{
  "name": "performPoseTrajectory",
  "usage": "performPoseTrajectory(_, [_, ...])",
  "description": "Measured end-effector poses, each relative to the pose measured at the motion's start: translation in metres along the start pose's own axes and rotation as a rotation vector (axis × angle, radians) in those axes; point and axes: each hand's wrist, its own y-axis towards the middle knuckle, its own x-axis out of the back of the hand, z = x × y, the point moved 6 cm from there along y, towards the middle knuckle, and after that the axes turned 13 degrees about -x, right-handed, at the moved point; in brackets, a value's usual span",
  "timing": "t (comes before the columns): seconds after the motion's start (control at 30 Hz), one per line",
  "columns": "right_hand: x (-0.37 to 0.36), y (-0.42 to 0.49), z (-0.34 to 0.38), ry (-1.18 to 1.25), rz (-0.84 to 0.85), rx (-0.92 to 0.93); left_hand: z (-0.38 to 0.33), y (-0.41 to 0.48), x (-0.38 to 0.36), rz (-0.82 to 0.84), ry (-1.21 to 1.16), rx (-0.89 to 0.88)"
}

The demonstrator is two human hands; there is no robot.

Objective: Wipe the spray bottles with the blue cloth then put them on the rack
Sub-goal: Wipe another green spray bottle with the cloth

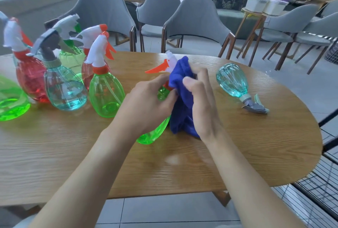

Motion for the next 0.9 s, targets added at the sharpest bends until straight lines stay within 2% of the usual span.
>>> performPoseTrajectory(0.17, [0.013,0.005,-0.001,-0.195,-0.226,0.127,-0.007,0.0,-0.003,0.048,-0.024,-0.068])
performPoseTrajectory(0.33, [0.024,0.006,0.0,-0.197,-0.388,0.086,-0.014,-0.003,-0.01,0.162,0.095,-0.127])
performPoseTrajectory(0.43, [0.025,0.011,-0.007,-0.175,-0.361,0.026,-0.016,-0.003,-0.012,0.201,0.195,-0.094])
performPoseTrajectory(0.57, [0.019,0.011,-0.014,-0.166,-0.261,-0.021,-0.012,-0.003,-0.007,0.195,0.176,-0.036])
performPoseTrajectory(0.8, [0.029,0.01,-0.021,-0.145,-0.399,-0.115,-0.023,-0.005,-0.018,0.31,0.326,-0.079])
performPoseTrajectory(0.9, [0.032,0.013,-0.028,-0.06,-0.404,-0.139,-0.023,-0.004,-0.021,0.325,0.373,-0.099])
